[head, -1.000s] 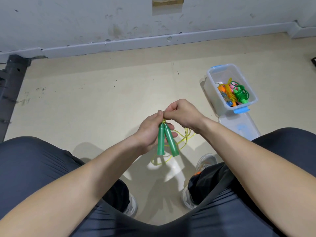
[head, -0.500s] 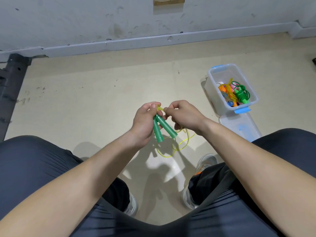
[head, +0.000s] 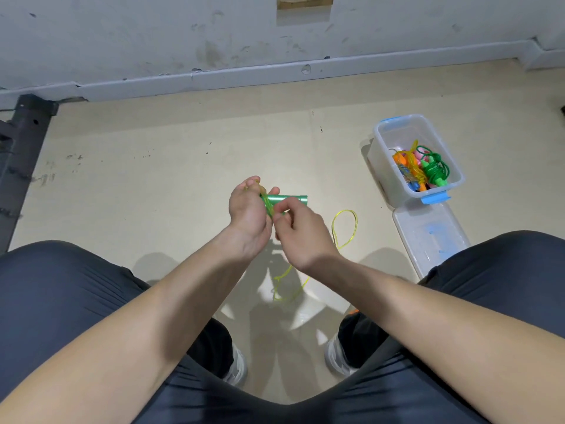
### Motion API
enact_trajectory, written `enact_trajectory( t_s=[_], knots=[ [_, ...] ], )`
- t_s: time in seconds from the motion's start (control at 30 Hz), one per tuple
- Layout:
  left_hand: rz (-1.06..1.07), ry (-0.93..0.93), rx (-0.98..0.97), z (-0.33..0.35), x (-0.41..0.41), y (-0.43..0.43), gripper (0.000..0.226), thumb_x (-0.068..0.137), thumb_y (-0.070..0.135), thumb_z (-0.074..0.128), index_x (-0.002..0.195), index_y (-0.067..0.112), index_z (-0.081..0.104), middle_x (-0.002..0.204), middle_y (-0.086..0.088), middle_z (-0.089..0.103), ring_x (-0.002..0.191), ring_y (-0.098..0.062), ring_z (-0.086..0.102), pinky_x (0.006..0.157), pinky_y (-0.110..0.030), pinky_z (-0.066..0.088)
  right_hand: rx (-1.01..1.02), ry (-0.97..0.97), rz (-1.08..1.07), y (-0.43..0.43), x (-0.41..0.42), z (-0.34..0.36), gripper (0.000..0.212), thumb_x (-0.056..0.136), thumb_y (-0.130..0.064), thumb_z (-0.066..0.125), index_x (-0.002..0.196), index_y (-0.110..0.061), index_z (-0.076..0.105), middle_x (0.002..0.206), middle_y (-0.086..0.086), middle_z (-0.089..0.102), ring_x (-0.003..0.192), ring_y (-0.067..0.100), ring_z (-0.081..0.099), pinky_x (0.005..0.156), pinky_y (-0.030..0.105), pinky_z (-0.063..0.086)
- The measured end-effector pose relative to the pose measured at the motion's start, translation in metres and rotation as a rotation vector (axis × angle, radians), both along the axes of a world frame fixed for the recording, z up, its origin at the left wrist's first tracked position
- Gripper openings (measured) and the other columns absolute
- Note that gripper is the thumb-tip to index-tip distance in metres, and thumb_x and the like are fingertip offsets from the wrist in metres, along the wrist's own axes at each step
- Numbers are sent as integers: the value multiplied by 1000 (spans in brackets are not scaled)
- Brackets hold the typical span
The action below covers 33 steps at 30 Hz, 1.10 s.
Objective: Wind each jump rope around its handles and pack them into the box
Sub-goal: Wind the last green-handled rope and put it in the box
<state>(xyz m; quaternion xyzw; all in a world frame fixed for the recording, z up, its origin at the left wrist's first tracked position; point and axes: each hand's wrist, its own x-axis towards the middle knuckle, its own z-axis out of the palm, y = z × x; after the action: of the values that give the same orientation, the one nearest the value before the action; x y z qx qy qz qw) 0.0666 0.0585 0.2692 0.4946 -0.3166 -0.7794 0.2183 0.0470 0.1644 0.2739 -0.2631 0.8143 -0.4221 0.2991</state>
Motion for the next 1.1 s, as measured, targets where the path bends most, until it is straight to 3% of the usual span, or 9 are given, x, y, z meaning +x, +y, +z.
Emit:
enact_trajectory(
  t_s=[0.13, 0.27, 0.4, 0.47, 0.53, 0.63, 0.77, 0.93, 1.1],
  knots=[
    [29, 29, 99, 5, 2, -8, 22, 110, 18, 35, 96, 12, 52, 81, -2, 48, 85, -26, 67, 68, -35, 55, -9, 213, 158, 1, 8, -3, 20, 103, -23, 42, 117, -18, 56, 81, -5, 60, 78, 23, 57, 68, 37, 42],
    [29, 48, 158, 12, 2, -21, 25, 109, 11, 34, 91, 11, 52, 79, -3, 52, 77, -23, 63, 79, -39, 51, -10, 463, 274, 2, -2, -8, 22, 104, -20, 43, 120, -12, 55, 106, 5, 63, 92, 27, 56, 70, 36, 33],
    [29, 40, 154, 21, -1, -22, 19, 108, 5, 33, 112, 5, 52, 79, -5, 48, 78, -29, 70, 78, -40, 55, -53, 632, 316, 2, -13, -11, 12, 100, -16, 48, 98, -8, 56, 88, 7, 58, 81, 30, 52, 69, 41, 37],
    [7, 75, 164, 24, -1, -22, 19, 108, 2, 32, 111, 2, 51, 81, -6, 44, 64, -26, 70, 82, -44, 57, -47, 676, 316, 2, -16, -16, 14, 99, -17, 47, 95, -7, 56, 86, 7, 56, 79, 30, 50, 69, 39, 37],
    [-29, 89, 178, 26, 0, -24, 17, 107, 0, 33, 107, 0, 51, 83, -7, 43, 51, -20, 62, 71, -39, 59, -38, 726, 310, 3, -22, -18, 18, 98, -19, 45, 97, -7, 58, 88, 8, 55, 81, 31, 52, 70, 41, 42],
    [-87, 99, 205, 25, 4, -28, 15, 106, -2, 36, 108, 0, 51, 91, -10, 45, 68, -22, 55, 73, -43, 60, -60, 775, 291, 4, -33, -17, 17, 97, -16, 47, 98, -6, 61, 86, 8, 54, 80, 30, 52, 70, 42, 44],
    [-136, 104, 227, 25, 7, -30, 15, 106, 0, 42, 115, -1, 53, 125, -24, 51, 93, -40, 70, 75, -49, 62, -85, 825, 297, 4, -39, -15, 14, 96, -12, 52, 97, -6, 64, 84, 7, 52, 78, 28, 50, 66, 35, 41],
    [-255, 30, 204, 29, 13, -31, 15, 106, 12, 48, 101, 4, 60, 106, -16, 66, 81, -32, 76, 67, -38, 63, -115, 824, 278, 8, -49, -15, 14, 97, -13, 52, 98, -7, 65, 85, 6, 52, 79, 27, 50, 69, 34, 42],
    [-341, -13, 68, 29, 14, -29, 18, 108, 18, 47, 106, 14, 64, 89, -5, 76, 72, -20, 75, 68, -28, 61, -117, 765, 301, 9, -48, -15, 25, 99, -14, 50, 116, -15, 67, 94, 3, 59, 89, 26, 55, 76, 34, 48]
  ],
)
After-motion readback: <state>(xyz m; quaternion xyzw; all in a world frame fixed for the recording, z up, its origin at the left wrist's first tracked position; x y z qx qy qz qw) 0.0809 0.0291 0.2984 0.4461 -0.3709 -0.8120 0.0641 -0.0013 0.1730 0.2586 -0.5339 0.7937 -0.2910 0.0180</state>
